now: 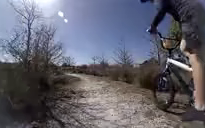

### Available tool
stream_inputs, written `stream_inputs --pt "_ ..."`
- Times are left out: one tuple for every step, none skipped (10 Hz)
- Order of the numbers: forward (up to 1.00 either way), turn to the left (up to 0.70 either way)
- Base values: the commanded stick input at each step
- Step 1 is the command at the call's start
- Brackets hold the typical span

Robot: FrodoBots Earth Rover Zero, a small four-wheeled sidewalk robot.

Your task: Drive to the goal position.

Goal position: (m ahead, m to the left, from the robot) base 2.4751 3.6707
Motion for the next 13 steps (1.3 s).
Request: stream_inputs --pt "0.7 0.28" --pt "0.7 0.35" --pt "0.7 0.35" --pt "0.7 0.17" --pt "0.7 0.0" --pt "0.7 0.0" --pt "0.7 0.0" --pt "0.7 0.0" --pt "0.7 0.0" --pt "0.7 0.0" --pt "0.7 0.0" --pt "0.7 0.0" --pt "0.7 0.0"
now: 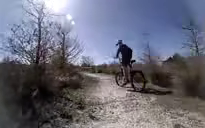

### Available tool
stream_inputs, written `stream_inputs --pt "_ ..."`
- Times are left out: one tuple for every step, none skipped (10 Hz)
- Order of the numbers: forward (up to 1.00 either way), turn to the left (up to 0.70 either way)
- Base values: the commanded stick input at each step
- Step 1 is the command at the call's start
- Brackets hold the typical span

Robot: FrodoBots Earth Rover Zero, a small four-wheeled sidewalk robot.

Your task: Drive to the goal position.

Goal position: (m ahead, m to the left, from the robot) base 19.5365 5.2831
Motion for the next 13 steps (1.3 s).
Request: stream_inputs --pt "0.7 0.0" --pt "0.7 0.0" --pt "0.7 0.0" --pt "0.7 0.0" --pt "0.7 0.0" --pt "0.7 0.0" --pt "0.7 -0.08" --pt "0.7 -0.35" --pt "0.7 -0.35" --pt "0.7 -0.12" --pt "0.7 0.0" --pt "0.7 0.0" --pt "0.7 0.0"
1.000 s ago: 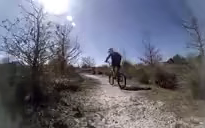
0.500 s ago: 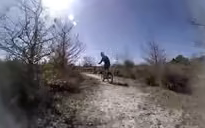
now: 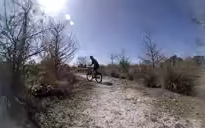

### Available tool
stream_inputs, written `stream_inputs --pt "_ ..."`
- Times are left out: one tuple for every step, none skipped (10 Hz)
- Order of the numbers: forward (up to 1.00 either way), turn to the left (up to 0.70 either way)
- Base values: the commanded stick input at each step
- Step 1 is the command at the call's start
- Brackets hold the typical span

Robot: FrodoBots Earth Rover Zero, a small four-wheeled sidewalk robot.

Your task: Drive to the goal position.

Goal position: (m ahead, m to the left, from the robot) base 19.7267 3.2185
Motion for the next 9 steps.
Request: stream_inputs --pt "0.7 0.0" --pt "0.7 0.0" --pt "0.7 0.0" --pt "0.7 0.0" --pt "0.7 0.0" --pt "0.7 0.0" --pt "0.7 0.0" --pt "0.7 0.0" --pt "0.7 0.0"
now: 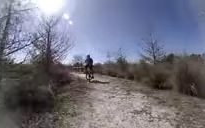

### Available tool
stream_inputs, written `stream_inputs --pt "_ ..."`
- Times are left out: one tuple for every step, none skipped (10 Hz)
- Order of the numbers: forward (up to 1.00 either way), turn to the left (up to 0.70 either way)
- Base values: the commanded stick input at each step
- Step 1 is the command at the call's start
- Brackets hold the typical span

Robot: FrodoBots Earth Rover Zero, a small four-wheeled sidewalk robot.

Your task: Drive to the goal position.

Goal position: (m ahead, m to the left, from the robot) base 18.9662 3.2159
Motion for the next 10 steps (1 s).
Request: stream_inputs --pt "0.7 0.0" --pt "0.7 0.0" --pt "0.67 0.0" --pt "0.66 0.0" --pt "0.69 0.0" --pt "0.7 0.0" --pt "0.7 0.0" --pt "0.7 0.0" --pt "0.7 0.0" --pt "0.7 0.0"
